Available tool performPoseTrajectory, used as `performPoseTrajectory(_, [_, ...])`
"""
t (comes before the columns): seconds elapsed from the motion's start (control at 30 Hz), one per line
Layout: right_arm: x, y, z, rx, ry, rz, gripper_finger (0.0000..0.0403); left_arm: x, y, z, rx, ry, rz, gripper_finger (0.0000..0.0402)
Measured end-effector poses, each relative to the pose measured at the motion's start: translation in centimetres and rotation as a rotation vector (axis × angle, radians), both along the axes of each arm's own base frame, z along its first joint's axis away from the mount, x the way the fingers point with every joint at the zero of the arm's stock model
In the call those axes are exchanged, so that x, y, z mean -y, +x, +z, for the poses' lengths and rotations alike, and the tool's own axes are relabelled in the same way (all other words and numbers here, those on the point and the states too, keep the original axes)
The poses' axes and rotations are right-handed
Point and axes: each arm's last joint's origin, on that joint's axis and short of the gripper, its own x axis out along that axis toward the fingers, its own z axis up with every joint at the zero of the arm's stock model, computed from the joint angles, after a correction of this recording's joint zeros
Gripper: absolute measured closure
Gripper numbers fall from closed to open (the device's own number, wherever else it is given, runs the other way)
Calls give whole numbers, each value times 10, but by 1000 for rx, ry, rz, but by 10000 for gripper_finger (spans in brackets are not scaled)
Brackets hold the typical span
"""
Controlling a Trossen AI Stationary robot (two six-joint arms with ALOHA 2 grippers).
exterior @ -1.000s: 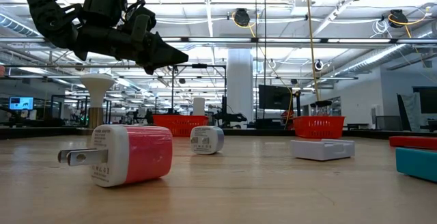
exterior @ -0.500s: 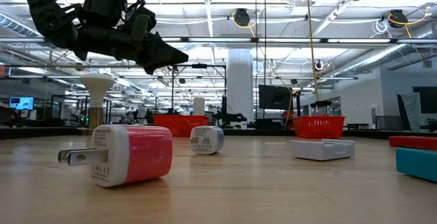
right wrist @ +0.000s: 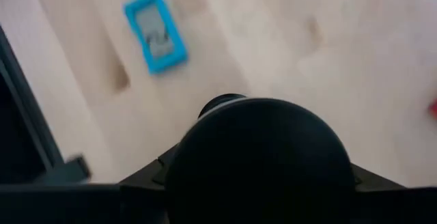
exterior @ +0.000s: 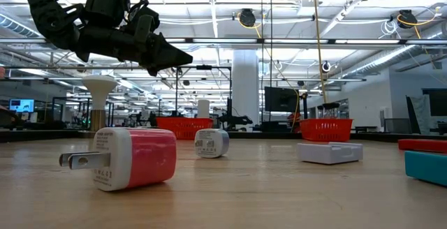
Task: Pick & Place Office items
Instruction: Put the white hourglass into the top right red basket
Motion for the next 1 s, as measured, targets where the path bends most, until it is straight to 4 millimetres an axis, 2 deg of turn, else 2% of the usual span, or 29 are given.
performPoseTrajectory(0.33, [97,66,13,10,-76,20,226,0,0,0,0,0,0,371])
performPoseTrajectory(0.47, [133,87,12,37,-90,36,226,0,0,0,0,0,0,371])
performPoseTrajectory(0.57, [155,95,10,30,-107,57,226,0,0,0,0,0,0,371])
performPoseTrajectory(0.73, [182,103,0,-24,-151,76,226,0,0,0,0,0,0,371])
performPoseTrajectory(0.87, [193,108,-9,-9,-167,93,226,0,0,0,0,0,0,371])
performPoseTrajectory(1.0, [204,104,-24,-10,-142,78,224,0,0,0,0,0,0,371])
